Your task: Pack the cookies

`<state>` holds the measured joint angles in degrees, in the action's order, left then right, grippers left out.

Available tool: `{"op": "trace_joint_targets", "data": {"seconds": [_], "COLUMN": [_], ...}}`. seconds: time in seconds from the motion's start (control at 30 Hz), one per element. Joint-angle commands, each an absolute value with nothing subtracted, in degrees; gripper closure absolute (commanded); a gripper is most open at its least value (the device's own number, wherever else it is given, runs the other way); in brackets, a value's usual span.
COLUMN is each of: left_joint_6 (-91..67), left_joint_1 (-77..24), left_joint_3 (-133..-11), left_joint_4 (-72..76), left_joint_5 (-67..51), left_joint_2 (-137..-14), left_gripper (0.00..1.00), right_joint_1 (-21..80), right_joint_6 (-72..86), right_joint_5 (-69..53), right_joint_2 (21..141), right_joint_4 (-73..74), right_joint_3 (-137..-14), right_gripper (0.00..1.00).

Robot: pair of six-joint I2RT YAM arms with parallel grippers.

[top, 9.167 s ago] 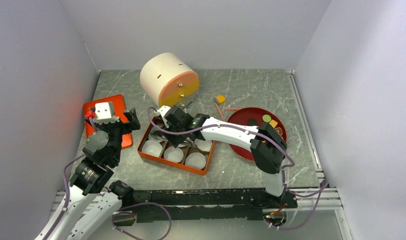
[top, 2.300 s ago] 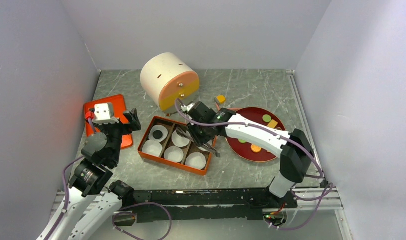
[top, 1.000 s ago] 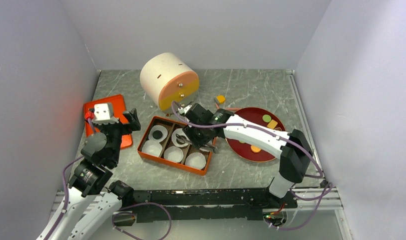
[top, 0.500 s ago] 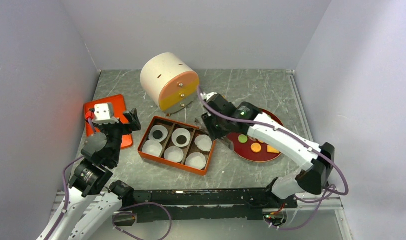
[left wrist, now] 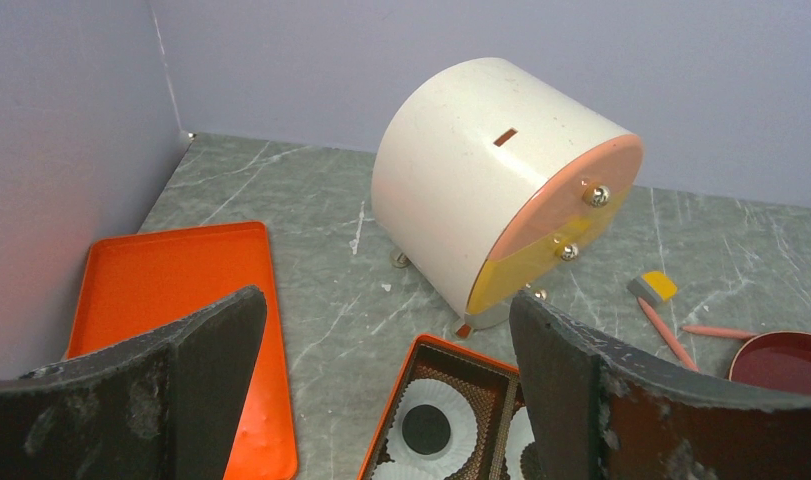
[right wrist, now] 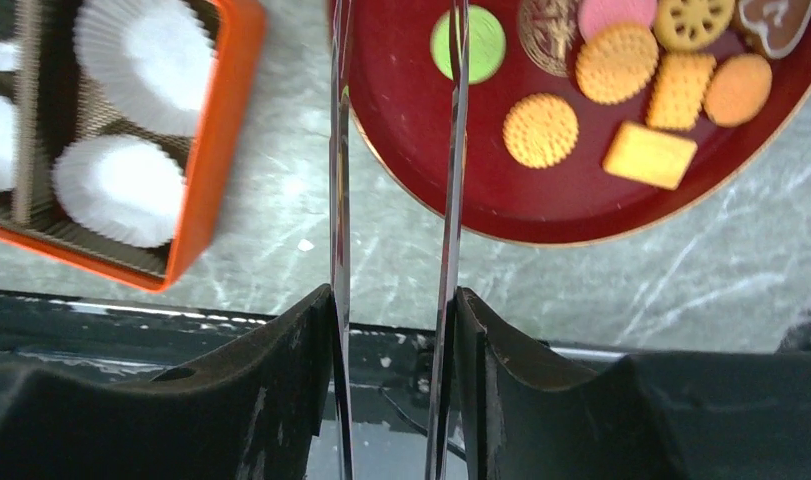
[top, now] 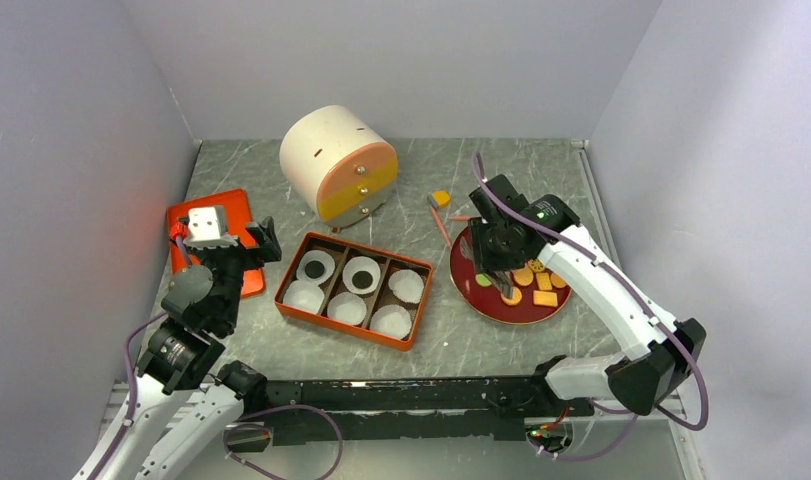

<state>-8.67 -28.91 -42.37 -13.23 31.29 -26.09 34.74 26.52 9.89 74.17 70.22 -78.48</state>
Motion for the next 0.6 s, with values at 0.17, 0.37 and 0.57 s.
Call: {"op": "trace_joint_targets", "data": {"seconds": [0.17,0.37,0.57], "left_joint_6": [-8.8,-8.5,-8.3], "left_joint_1": [-28.7,-28.7,-28.7], "left_joint_3": [-41.9,-41.8,-41.7], "left_joint_4": [-11.3,-11.0,-10.9], "left_joint_5": [29.9,30.1,29.9], "left_joint_2": [-26.4,-26.2,-26.5], "left_gripper": [0.04,0.04,0.04], "right_joint_1": [27.6,25.9,24.4], "right_joint_6": [25.1,23.2,21.6], "right_joint_5": [7.6,5.9,4.8], "right_joint_2": [73.8,76.2,77.9], "right_joint_4": [73.7,72.9,71.7], "right_joint_3": [-73.5,-72.8,-71.3], "right_gripper": [0.50,0.46,0.44]}}
